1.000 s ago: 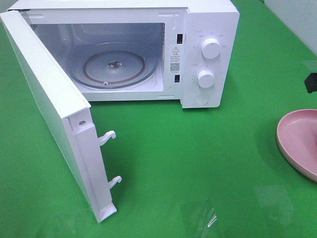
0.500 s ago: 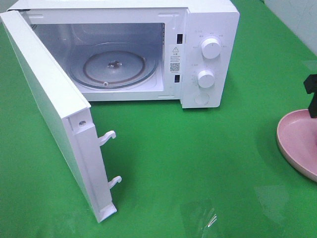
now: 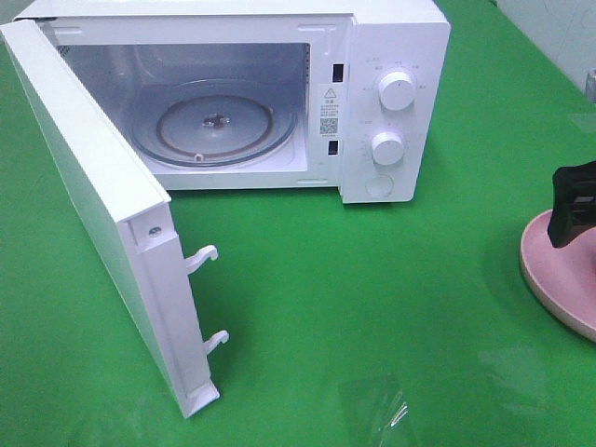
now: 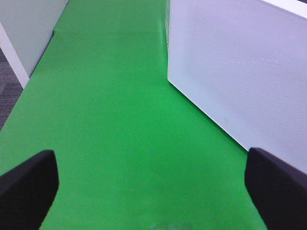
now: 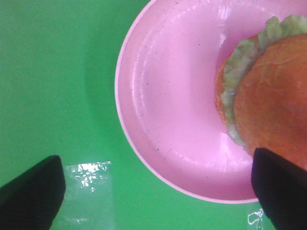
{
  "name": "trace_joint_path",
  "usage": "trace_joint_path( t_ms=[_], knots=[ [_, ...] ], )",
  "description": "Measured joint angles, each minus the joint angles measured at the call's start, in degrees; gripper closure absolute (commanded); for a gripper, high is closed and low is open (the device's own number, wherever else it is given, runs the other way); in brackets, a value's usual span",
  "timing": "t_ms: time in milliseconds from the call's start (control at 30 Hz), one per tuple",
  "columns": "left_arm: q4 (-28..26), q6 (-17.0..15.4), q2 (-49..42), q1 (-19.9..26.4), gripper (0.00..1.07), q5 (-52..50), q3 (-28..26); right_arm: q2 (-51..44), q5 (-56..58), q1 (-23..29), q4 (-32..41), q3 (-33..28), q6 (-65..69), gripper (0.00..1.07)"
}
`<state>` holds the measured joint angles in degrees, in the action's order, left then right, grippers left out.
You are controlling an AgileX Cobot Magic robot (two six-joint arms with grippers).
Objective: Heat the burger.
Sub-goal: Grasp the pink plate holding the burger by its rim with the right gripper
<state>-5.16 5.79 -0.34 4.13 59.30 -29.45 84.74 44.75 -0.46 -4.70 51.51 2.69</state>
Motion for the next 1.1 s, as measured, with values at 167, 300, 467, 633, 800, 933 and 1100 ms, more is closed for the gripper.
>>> trace_joint_path(
  t_ms=[167,300,467,633,800,933,1100],
  knots=[
    [0.0,0.0,0.0,0.0,0.07,0.0,0.0,3.15,-1.26,0.0,0.23,0.06,-0.06,0.11],
    [0.0,0.0,0.0,0.0,0.07,0.0,0.0,6.13,-2.35,0.0,2.23,0.06,-1.78,0.13],
    [0.0,0.0,0.0,0.0,0.07,0.0,0.0,8.59,-3.21,0.06,3.09,0.06,-2.69,0.14],
    [0.0,0.0,0.0,0.0,0.07,0.0,0.0,10.89,-4.58,2.01,3.27,0.06,-3.04,0.16],
    [0.0,0.0,0.0,0.0,0.07,0.0,0.0,13.81,-6.25,2.58,3.5,0.06,-3.44,0.18],
    [0.0,0.0,0.0,0.0,0.07,0.0,0.0,15.13,-7.28,2.58,3.32,0.06,-3.44,0.19],
    [0.0,0.0,0.0,0.0,0.07,0.0,0.0,16.96,-9.28,2.58,3.04,0.11,-3.38,0.2]
  ],
)
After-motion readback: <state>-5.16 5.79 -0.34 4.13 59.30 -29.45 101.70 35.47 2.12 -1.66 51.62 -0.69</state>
